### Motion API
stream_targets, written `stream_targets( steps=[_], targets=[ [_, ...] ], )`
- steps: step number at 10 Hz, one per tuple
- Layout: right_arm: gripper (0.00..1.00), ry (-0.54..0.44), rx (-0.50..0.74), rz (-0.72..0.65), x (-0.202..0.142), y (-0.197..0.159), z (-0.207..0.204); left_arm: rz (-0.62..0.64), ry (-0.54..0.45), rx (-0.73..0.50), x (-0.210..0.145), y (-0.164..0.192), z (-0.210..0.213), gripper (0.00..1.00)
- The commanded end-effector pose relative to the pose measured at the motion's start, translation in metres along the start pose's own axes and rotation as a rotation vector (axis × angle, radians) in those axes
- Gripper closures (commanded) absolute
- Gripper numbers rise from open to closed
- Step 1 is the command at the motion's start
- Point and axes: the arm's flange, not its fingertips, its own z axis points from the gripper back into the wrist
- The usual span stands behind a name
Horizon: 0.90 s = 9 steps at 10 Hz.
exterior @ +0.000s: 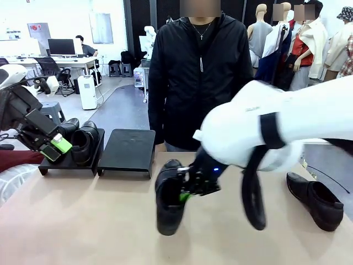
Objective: Organize the shoes by placing them on the stand.
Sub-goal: Pick up one Shoe and place it in the middle of the table.
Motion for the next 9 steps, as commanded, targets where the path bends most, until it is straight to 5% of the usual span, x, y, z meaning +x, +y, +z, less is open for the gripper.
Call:
stream_targets(
  steps=[1, 5, 6, 7, 8, 9],
  targets=[
    [1.00, -0.033, 0.028, -0.077, 0.013, 0.013, -0.034, 0.001, 0.002, -0.013, 0.001, -0.001, 0.002, 0.00],
    [1.00, -0.004, -0.037, -0.062, 0.015, 0.002, -0.084, 0.001, 0.002, -0.013, 0.001, -0.001, 0.002, 0.00],
    [0.86, 0.008, -0.024, -0.046, 0.014, 0.000, -0.082, 0.001, 0.002, -0.013, 0.001, -0.001, 0.002, 0.00],
    [0.27, -0.002, -0.034, -0.019, 0.011, 0.000, -0.076, 0.001, 0.002, -0.013, 0.001, -0.001, 0.002, 0.00],
    [0.00, 0.008, 0.009, -0.005, 0.008, 0.000, -0.059, 0.001, 0.002, -0.013, 0.001, -0.001, 0.002, 0.00],
    [0.00, 0.005, 0.050, 0.022, 0.003, 0.000, -0.032, 0.001, 0.002, -0.013, 0.001, -0.001, 0.002, 0.00]
  ],
)
